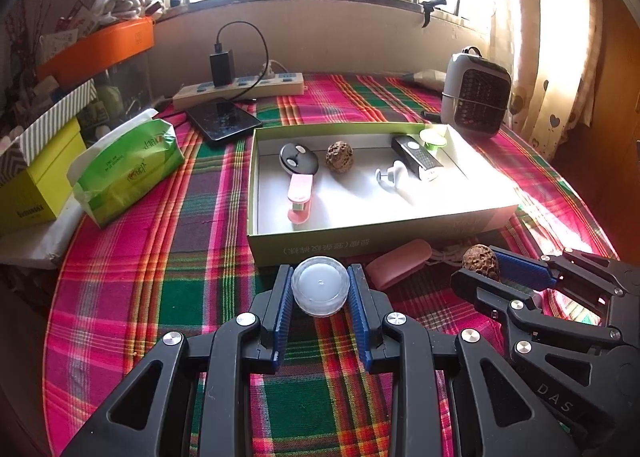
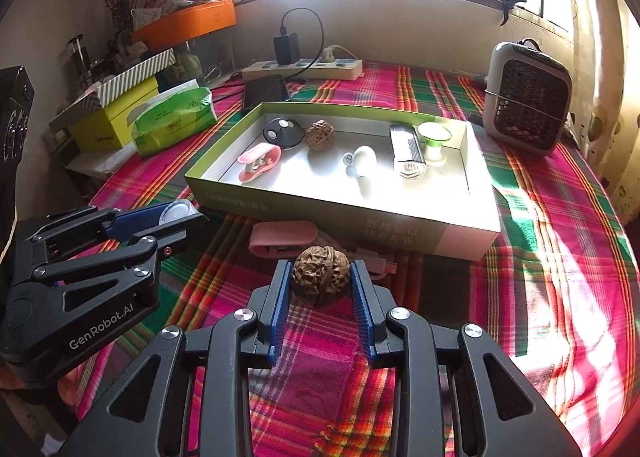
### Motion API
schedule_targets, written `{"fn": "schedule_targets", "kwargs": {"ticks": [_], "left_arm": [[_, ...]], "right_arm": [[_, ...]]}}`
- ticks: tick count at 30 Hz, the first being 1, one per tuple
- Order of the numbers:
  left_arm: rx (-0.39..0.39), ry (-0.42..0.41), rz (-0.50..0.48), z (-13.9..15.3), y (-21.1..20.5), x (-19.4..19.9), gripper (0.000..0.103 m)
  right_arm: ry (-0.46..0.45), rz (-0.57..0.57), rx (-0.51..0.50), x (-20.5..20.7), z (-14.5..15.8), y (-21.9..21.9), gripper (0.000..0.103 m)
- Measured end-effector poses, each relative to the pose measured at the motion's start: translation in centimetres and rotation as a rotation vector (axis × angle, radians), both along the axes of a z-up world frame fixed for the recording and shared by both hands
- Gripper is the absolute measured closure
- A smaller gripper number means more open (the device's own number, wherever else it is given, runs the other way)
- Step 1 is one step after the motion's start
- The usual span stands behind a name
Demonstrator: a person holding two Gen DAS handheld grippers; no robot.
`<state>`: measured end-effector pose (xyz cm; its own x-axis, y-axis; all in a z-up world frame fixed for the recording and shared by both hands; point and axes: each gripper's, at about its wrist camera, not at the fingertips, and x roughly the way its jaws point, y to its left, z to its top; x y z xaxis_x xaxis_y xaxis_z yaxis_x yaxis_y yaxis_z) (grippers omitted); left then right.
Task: Organize objects
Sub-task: 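Lift the white cup and walnut with both grippers toward the box, then carry the white cup and walnut with both grippers over the white box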
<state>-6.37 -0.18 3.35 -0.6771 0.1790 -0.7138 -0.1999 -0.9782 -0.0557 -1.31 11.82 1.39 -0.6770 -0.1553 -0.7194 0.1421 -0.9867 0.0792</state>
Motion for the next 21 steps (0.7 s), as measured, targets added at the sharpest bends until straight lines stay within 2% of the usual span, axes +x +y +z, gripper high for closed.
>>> {"fn": "schedule_targets", "kwargs": {"ticks": [10,21], "left_arm": [[0.023,0.011,-0.007,0.7,-1.2,-1.4,0.078],[0.038,0.009,-0.033,0.9,-0.8,-3.2,0.078]], "right_arm": [[0.022,-0.014,-0.015,-0.5,0.9,1.0,0.072],[0.035,-0.033,-0.014,-1.8,1.5,2.0,0.072]]}}
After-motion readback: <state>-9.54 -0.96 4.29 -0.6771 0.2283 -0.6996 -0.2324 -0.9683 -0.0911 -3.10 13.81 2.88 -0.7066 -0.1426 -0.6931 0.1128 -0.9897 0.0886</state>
